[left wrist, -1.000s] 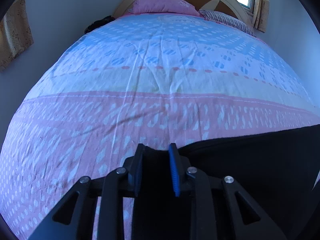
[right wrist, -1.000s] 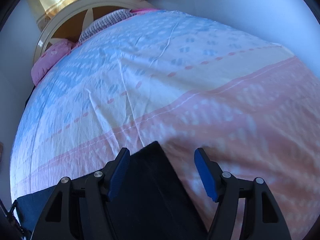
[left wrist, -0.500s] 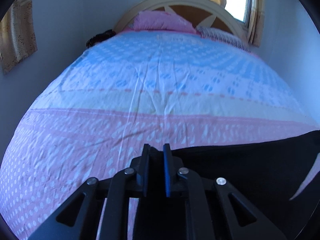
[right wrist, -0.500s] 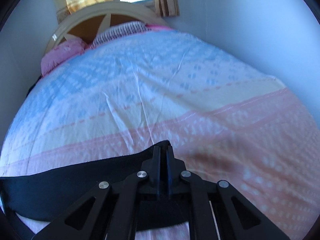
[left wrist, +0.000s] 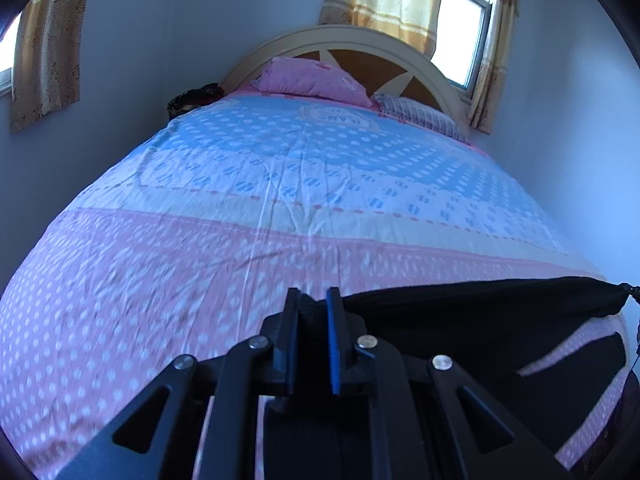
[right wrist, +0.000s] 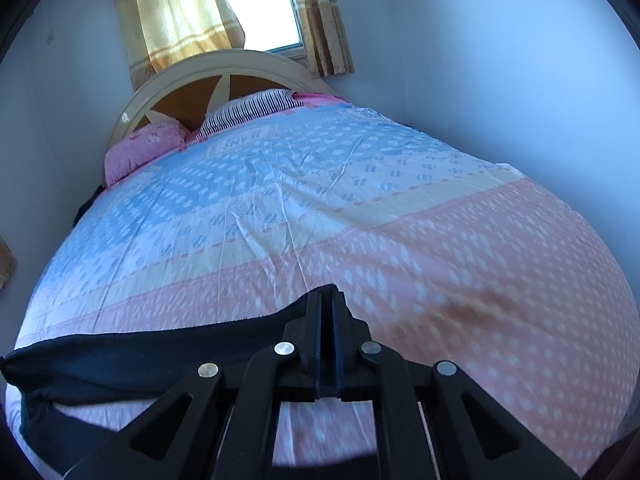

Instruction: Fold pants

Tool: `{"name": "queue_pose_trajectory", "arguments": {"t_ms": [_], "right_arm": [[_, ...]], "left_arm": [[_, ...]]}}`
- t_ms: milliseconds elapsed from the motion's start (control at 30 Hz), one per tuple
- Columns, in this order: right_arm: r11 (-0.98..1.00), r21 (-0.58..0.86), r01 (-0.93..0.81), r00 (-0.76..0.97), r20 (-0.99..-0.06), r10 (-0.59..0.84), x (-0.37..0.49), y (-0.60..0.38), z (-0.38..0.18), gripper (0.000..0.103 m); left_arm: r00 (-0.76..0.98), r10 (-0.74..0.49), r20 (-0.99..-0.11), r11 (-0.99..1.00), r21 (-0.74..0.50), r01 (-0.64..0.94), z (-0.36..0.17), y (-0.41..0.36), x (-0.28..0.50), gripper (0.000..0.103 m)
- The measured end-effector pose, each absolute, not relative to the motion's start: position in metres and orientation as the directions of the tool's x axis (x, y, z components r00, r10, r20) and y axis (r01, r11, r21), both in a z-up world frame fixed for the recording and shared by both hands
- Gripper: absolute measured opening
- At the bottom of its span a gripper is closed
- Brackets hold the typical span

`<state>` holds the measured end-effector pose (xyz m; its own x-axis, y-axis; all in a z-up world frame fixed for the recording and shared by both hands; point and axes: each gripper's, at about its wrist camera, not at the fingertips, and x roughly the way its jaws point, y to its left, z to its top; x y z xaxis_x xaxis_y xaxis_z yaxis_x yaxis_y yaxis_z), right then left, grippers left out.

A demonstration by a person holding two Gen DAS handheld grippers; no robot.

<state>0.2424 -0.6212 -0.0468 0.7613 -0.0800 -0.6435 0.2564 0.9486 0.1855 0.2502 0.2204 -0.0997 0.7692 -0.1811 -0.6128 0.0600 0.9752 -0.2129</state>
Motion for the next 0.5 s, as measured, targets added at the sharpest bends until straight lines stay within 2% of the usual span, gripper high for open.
{"name": "queue_pose_trajectory", "arguments": {"t_ms": [233, 500], "right_arm": [[0.941, 0.211, 0.265, 0.761, -0.645, -0.069, 0.186, -0.626, -0.059, 0.004], [0.929, 0.220, 0.297, 0.699, -0.713, -0.054, 0.146, -0.634, -0.100, 0.004]], "left_arm": [[0.778, -0.215, -0.590, 0.965, -0.250, 0.077, -0.112, 0.227, 0.211, 0.013], [0.756, -0.236, -0.610, 0.959, -0.273, 0.079, -0.147, 0.231, 0.173, 0.013]]}}
